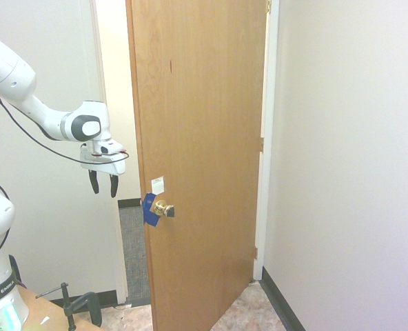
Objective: Shut the door
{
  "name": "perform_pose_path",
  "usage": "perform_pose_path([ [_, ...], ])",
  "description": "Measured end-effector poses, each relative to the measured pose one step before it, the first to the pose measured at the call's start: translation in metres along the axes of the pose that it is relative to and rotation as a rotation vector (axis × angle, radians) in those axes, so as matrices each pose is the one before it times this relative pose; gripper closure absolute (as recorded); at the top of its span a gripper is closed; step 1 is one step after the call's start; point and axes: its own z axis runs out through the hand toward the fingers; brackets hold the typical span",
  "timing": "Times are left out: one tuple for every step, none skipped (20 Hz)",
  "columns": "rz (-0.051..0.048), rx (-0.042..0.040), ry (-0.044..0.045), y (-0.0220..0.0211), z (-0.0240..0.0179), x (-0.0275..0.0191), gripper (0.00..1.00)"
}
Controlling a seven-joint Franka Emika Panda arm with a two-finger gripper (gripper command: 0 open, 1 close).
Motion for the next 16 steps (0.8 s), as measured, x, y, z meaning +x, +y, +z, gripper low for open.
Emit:
perform_pose_path([
  [0.00115, 0.00152, -0.00036, -0.00014, 0.00006, 0.00004, 0.0],
  [0.00317, 0.00694, 0.0016, -0.00049, -0.00105, 0.00014, 0.0],
  [0.00161, 0.00602, 0.00548, -0.0002, -0.00255, 0.00004, 0.0],
  [0.0008, 0.00748, 0.00712, 0.00004, -0.00445, -0.00054, 0.0],
  [0.00185, 0.00931, 0.00941, 0.00025, -0.00704, -0.00118, 0.0],
  [0.00435, 0.00862, 0.00955, 0.00097, -0.00899, -0.00187, 0.0],
  [0.00328, 0.006, 0.00778, 0.00164, -0.00995, -0.00267, 0.0],
  [0.00358, 0.00459, 0.00684, 0.00235, -0.0101, -0.00312, 0.0],
  [0.01011, 0.0044, 0.00645, 0.00342, -0.01098, -0.003, 0.0],
  [0.02167, 0.00296, 0.00564, 0.00453, -0.01069, -0.00219, 0.0],
  [0.0307, -0.00088, 0.00584, 0.00605, -0.01046, -0.00058, 0.0],
  [0.02817, -0.00003, 0.00869, 0.00744, -0.01012, 0.00182, 0.0],
  [0.02716, 0.00156, 0.01039, 0.00837, -0.00954, 0.00405, 0.0],
  [0.03155, -0.00096, 0.01125, 0.00919, -0.00814, 0.00587, 0.0],
  [0.02953, -0.00171, 0.00996, 0.00937, -0.00651, 0.00735, 0.0],
  [0.02866, -0.00227, 0.00714, 0.00934, -0.00505, 0.00822, 0.0],
])
